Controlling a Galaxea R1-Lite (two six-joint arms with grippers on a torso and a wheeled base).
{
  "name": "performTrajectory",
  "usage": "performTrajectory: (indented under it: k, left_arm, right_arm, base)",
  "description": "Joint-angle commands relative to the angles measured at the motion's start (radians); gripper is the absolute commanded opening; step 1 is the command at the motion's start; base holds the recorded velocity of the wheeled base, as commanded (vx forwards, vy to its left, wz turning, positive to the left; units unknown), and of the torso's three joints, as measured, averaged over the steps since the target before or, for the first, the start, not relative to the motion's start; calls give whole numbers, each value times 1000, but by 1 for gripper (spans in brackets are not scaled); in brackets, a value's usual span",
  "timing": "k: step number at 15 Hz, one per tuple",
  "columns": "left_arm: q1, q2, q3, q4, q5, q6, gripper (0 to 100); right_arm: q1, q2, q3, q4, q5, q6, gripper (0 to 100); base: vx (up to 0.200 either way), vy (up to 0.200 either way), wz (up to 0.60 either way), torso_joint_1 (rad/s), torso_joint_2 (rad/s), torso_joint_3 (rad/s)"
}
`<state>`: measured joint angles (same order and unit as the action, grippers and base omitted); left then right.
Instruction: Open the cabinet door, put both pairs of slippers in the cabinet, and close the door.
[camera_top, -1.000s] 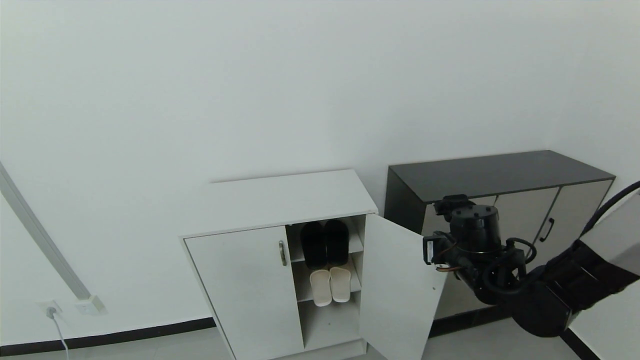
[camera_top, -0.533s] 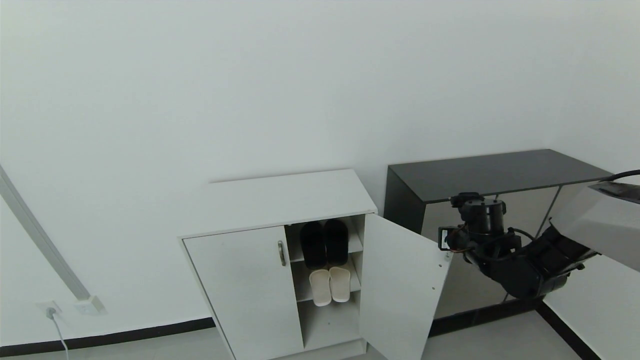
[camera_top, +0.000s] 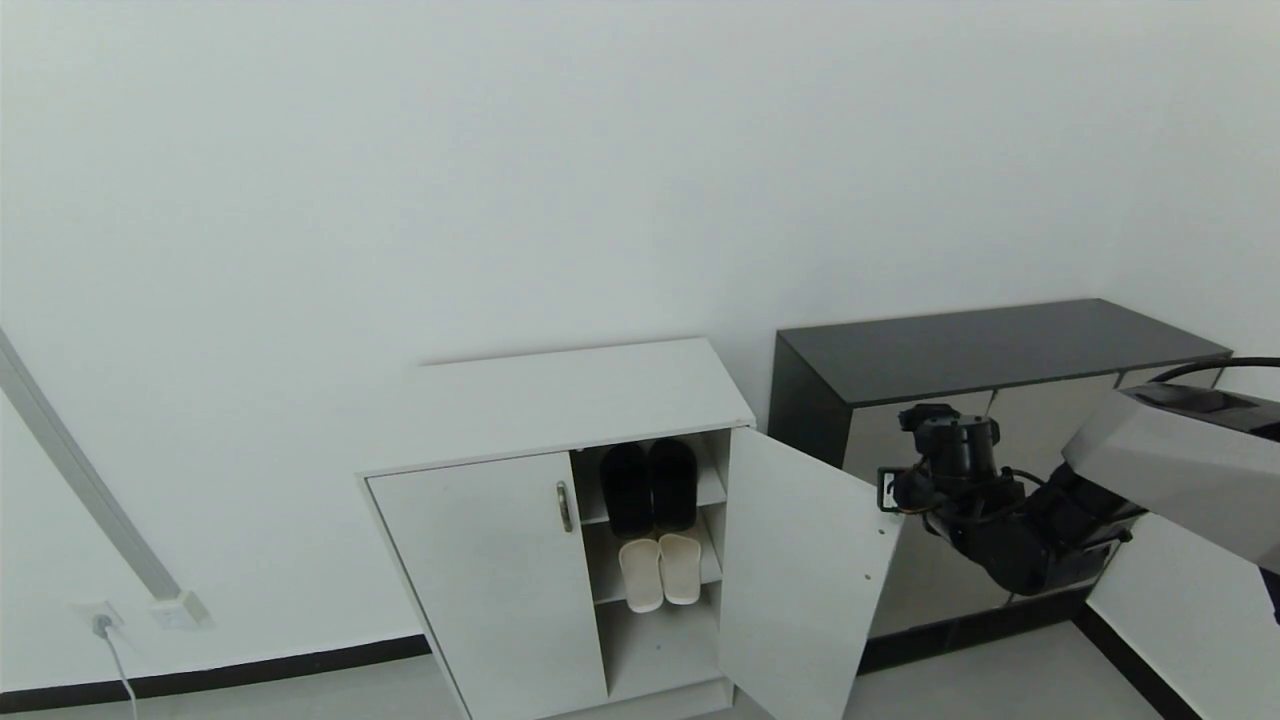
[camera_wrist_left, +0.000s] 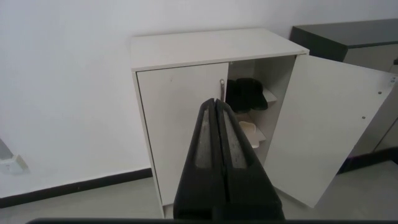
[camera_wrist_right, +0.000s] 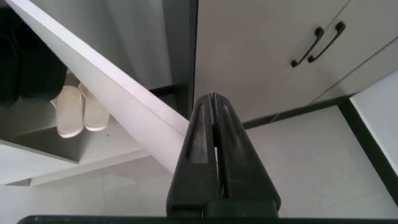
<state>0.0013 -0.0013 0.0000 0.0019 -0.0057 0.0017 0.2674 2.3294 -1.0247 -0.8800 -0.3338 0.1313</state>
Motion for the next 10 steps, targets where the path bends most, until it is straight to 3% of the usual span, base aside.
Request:
performTrajectory:
  k: [1,10]
  left_arm:
    - [0,1,0,1,0,0,0]
    - [0,1,0,1,0,0,0]
  right_arm:
    - [-7,28,-14,-1,7,1,0]
    - [-17,59,-32,-2,13,2,0]
  base:
    - [0,0,0,0,0,0]
    - [0,0,0,0,0,0]
